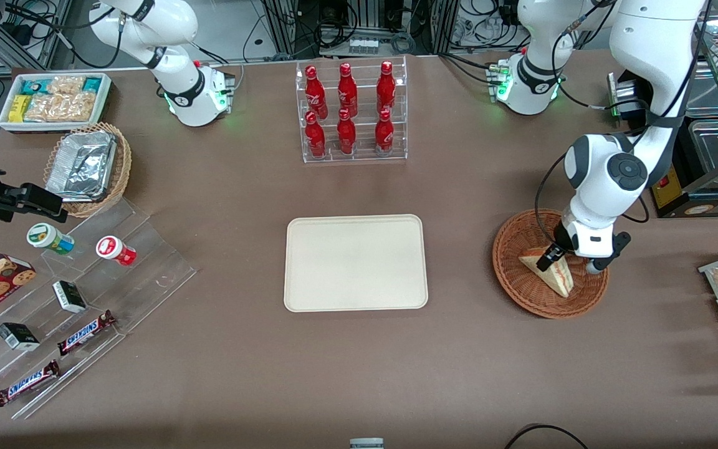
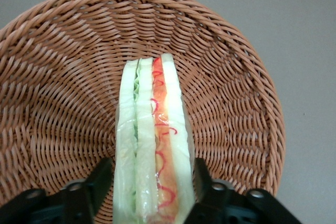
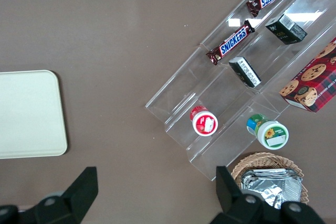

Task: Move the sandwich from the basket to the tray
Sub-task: 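Close the left gripper on the wrapped sandwich wedge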

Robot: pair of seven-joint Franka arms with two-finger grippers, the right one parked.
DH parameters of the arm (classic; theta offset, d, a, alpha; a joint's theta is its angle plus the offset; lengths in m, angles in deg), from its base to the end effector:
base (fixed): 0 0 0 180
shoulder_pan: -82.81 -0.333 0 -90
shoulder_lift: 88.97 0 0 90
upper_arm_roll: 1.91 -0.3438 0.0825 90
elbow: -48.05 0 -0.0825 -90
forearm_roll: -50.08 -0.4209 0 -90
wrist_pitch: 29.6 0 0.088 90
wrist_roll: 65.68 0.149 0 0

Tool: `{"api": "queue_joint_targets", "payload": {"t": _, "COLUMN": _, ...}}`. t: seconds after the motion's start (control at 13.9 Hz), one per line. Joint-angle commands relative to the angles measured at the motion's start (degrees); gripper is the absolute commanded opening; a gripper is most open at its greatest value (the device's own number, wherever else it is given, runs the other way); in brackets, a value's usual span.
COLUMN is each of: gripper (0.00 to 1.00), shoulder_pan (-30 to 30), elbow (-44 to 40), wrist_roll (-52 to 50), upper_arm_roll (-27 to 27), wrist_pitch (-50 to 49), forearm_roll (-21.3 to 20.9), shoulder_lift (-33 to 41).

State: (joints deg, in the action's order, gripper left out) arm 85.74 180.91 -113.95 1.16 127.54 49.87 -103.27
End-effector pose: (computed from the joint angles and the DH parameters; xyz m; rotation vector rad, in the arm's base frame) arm 0.5717 -0.0609 0.2056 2.8389 1.0967 0.2291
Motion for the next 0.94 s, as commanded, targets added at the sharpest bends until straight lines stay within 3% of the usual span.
{"api": "queue_joint_targets", "payload": {"t": 0.0, "gripper": 0.0, "shoulder_pan": 0.59, "elbow": 0.11, "wrist_roll": -2.87, "upper_arm_roll": -0.17, "wrist_pitch": 0.89, "forearm_roll": -0.13, "shoulder_lift": 0.5}}
{"api": "queue_joint_targets", "payload": {"t": 0.36, "gripper": 0.0, "shoulder_pan": 0.67, "elbow": 0.11, "wrist_roll": -2.09, "upper_arm_roll": 0.09, "wrist_pitch": 0.19, "forearm_roll": -0.31, "shoulder_lift": 2.51}}
{"api": "queue_joint_targets", "payload": {"t": 0.86, "gripper": 0.0, "shoulder_pan": 0.67, "elbow": -3.39, "wrist_roll": 1.34, "upper_arm_roll": 4.04, "wrist_pitch": -13.75, "forearm_roll": -0.92, "shoulder_lift": 10.51}}
